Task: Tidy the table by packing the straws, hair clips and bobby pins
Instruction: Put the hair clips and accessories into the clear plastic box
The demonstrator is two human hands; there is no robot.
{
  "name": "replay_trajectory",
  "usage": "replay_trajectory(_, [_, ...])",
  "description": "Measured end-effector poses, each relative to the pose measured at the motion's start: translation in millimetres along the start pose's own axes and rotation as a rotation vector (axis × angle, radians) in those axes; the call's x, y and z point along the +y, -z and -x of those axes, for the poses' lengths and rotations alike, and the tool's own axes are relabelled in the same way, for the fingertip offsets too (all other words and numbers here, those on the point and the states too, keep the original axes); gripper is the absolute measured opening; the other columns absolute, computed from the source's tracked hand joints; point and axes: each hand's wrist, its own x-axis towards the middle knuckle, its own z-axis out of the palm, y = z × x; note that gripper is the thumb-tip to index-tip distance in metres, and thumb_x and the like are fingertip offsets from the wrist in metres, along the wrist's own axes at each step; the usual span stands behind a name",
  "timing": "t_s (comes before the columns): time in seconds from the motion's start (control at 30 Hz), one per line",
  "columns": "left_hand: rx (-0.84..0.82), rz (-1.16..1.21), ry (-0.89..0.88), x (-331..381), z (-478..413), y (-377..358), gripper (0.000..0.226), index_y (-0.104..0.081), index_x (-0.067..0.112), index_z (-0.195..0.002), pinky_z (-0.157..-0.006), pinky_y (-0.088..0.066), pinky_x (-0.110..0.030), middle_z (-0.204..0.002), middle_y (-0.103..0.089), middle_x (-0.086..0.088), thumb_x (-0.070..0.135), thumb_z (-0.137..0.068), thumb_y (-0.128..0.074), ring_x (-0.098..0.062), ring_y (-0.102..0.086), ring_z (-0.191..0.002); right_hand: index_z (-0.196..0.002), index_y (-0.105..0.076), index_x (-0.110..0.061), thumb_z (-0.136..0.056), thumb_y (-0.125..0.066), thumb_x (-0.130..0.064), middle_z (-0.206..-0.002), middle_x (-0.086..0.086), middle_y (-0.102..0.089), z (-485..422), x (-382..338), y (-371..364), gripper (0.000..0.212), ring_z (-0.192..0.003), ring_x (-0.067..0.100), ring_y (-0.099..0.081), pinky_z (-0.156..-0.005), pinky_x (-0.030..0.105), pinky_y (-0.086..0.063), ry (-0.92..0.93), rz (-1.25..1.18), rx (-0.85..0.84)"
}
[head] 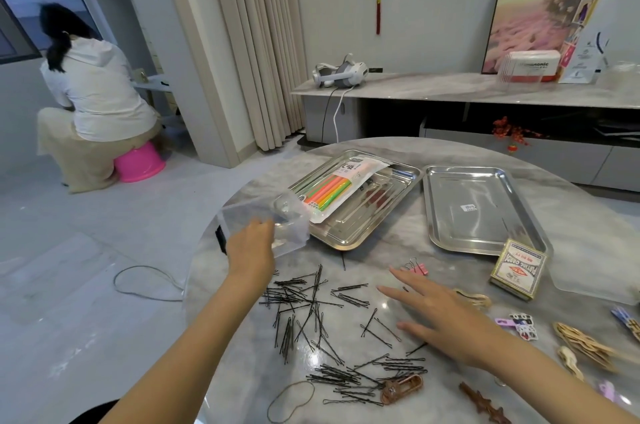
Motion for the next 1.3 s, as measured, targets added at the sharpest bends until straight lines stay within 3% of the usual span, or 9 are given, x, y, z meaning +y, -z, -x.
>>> replay_trajectory(0.17, [0.233, 0.062, -0.117, 32, 19, 25, 0.035, -0.054, 0.016, -0.093, -0.047, -0.026, -0.027, -0.091, -0.058, 0.001, -0.012, -0.073, -0.057, -0.026, -0.06, -0.072, -0.143, -0.025, -0.043, -0.098, -0.038, -0.044, -0.153, -0.015, -0.019, 3, 2, 10, 0.047, -0.14, 0.008, -0.024, -0.111, 0.027, -0.025, -0.108, -0.021, 0.177])
replay_trajectory(0.3, [0.327, 0.097, -0.378, 61, 33, 36, 0.047, -0.056, 0.018, -0.065, -0.039, -0.004, -0.017, -0.058, -0.053, 0.004, -0.011, -0.038, -0.082, -0.02, -0.046, -0.039, -0.135, -0.037, -0.045, -0.097, -0.043, -0.039, -0.126, -0.014, -0.046, 5, 6, 25, 0.039, -0.106, 0.001, -0.052, -0.093, 0.029, -0.046, -0.155, -0.39, 0.422])
replay_trajectory(0.4, [0.333, 0.149, -0.543, 86, 47, 32, 0.046, -0.058, 0.017, -0.059, -0.041, -0.01, -0.018, -0.052, -0.05, 0.004, -0.009, -0.031, -0.084, -0.016, -0.04, -0.037, -0.128, -0.035, -0.053, -0.095, -0.05, -0.017, -0.112, -0.01, -0.042, 12, 13, 40, 0.051, -0.085, -0.002, -0.052, -0.081, 0.022, -0.047, -0.096, -0.514, 0.545])
replay_trajectory(0.5, [0.304, 0.151, -0.642, 104, 60, 20, 0.052, -0.057, 0.018, -0.055, -0.043, -0.008, -0.02, -0.049, -0.047, 0.006, -0.013, -0.019, -0.077, -0.014, -0.034, -0.038, -0.127, -0.045, -0.046, -0.086, -0.054, -0.027, -0.11, -0.011, -0.032, 26, 20, 52, 0.046, -0.073, 0.005, -0.051, -0.066, 0.025, -0.052, -0.006, -0.302, 0.513])
replay_trajectory(0.63, [0.244, 0.187, -0.756, 128, 71, 2, 0.046, -0.058, 0.02, -0.058, -0.047, -0.017, -0.021, -0.049, -0.046, 0.006, -0.009, -0.028, -0.08, -0.015, -0.042, -0.039, -0.099, -0.062, -0.036, -0.082, -0.048, -0.058, -0.113, -0.019, -0.035, 44, 35, 53, 0.031, -0.065, 0.001, -0.048, -0.053, 0.027, -0.05, 0.053, -0.124, 0.496])
replay_trajectory(0.77, [0.226, 0.255, -0.807, 147, 80, -8, 0.042, -0.059, 0.021, -0.058, -0.046, -0.02, -0.02, -0.05, -0.046, 0.006, -0.002, -0.034, -0.084, -0.015, -0.042, -0.039, -0.083, -0.069, -0.033, -0.083, -0.045, -0.064, -0.096, -0.025, -0.05, 58, 44, 51, 0.038, -0.06, 0.001, -0.05, -0.055, 0.009, -0.037, 0.058, -0.121, 0.462])
replay_trajectory(1.0, [0.204, 0.311, -0.842, 167, 89, -7, 0.045, -0.058, 0.024, -0.058, -0.041, -0.028, -0.02, -0.052, -0.049, 0.007, -0.005, -0.034, -0.084, -0.016, -0.044, -0.041, -0.084, -0.07, -0.032, -0.075, -0.069, -0.047, -0.075, -0.015, -0.06, 78, 53, 43, 0.017, -0.068, -0.007, -0.04, -0.057, 0.003, -0.025, 0.042, -0.062, 0.395])
replay_trajectory(1.1, [0.169, 0.32, -0.845, 169, 94, -10, 0.044, -0.06, 0.025, -0.059, -0.041, -0.03, -0.019, -0.051, -0.052, 0.007, -0.005, -0.035, -0.083, -0.016, -0.047, -0.042, -0.078, -0.064, -0.032, -0.074, -0.06, -0.042, -0.072, -0.014, -0.055, 84, 53, 39, 0.011, -0.064, -0.005, -0.038, -0.052, 0.005, -0.021, 0.035, -0.043, 0.419])
replay_trajectory(1.3, [0.123, 0.318, -0.867, 169, 99, -13, 0.04, -0.063, 0.026, -0.059, -0.04, -0.031, -0.018, -0.049, -0.053, 0.008, 0.0, -0.037, -0.085, -0.014, -0.048, -0.04, -0.071, -0.066, -0.029, -0.079, -0.052, -0.063, -0.067, -0.014, -0.058, 85, 57, 35, 0.038, -0.072, 0.004, -0.053, -0.055, 0.025, -0.048, 0.047, -0.018, 0.424])
